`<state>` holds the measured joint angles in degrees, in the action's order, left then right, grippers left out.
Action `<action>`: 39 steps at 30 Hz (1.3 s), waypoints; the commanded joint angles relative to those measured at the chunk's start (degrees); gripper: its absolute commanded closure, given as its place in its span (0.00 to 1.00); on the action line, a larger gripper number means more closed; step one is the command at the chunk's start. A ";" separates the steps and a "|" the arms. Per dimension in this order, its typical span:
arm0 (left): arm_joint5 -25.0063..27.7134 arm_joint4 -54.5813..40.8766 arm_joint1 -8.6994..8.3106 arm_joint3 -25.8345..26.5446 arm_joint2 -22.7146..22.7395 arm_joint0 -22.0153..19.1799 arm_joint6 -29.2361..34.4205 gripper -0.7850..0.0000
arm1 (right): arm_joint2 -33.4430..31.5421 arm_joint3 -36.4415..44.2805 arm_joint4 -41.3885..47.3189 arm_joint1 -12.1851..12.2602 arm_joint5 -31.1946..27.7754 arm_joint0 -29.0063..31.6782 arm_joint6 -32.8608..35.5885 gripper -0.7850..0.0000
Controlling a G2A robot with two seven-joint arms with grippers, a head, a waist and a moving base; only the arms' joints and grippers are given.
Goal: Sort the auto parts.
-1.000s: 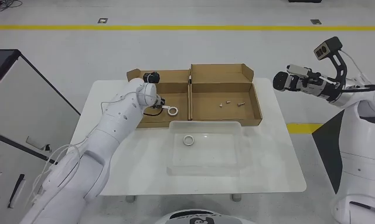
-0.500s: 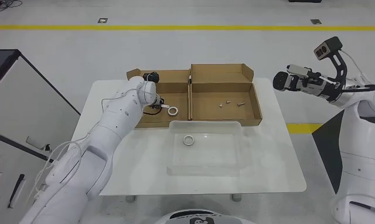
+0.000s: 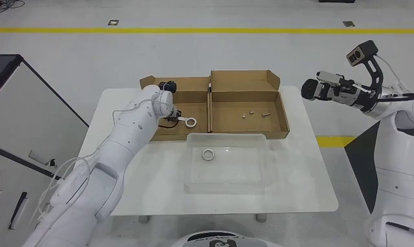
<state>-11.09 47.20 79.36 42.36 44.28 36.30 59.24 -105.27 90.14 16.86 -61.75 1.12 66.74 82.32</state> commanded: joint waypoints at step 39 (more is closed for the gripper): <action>19.73 2.76 -9.63 51.02 22.72 26.39 5.06 0.00 | 0.00 0.00 0.00 0.00 0.00 0.00 0.00 0.00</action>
<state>7.35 49.86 70.00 90.43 66.66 60.93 63.89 -105.26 90.14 16.86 -61.75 1.12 66.74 82.32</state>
